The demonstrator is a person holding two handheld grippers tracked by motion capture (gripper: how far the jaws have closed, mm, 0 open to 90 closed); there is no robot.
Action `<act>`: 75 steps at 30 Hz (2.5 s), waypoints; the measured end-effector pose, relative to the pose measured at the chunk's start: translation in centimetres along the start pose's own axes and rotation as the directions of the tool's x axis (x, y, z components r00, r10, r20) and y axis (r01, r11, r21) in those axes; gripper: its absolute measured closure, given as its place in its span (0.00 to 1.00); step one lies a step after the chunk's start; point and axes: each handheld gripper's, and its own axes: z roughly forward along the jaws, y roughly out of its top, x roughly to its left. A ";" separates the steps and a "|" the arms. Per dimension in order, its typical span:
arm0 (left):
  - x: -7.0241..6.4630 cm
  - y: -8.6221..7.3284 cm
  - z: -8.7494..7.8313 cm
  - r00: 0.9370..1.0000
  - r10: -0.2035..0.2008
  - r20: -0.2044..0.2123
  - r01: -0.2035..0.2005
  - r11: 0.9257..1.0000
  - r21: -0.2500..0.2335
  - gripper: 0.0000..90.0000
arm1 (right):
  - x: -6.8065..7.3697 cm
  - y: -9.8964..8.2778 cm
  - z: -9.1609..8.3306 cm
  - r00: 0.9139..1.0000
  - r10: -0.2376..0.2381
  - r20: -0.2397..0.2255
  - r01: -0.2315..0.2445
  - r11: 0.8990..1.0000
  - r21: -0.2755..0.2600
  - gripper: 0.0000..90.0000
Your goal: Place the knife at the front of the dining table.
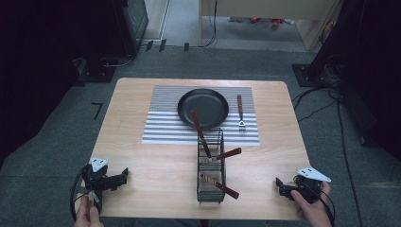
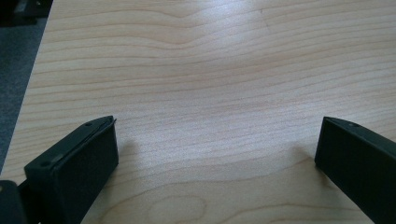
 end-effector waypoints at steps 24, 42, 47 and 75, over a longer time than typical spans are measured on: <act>0.0 0.3 0.3 1.000 -0.020 -0.019 0.020 1.000 0.000 0.00 | 0.0 0.1 0.1 1.000 0.001 -0.001 -0.001 1.000 0.000 0.02; 0.0 1.0 -0.9 0.997 -0.083 -0.007 0.083 0.996 -0.032 0.00 | 0.0 0.1 0.1 1.000 0.001 -0.001 -0.001 1.000 0.000 0.02; -1.2 2.1 -1.9 0.996 -0.077 0.033 0.079 0.995 -0.059 0.00 | 0.0 0.1 0.1 1.000 0.001 -0.001 -0.001 1.000 0.000 0.02; -9.2 8.4 -3.1 0.980 0.052 0.192 -0.023 0.988 -0.152 0.00 | 0.0 0.1 0.1 1.000 0.001 -0.001 -0.001 1.000 0.000 0.02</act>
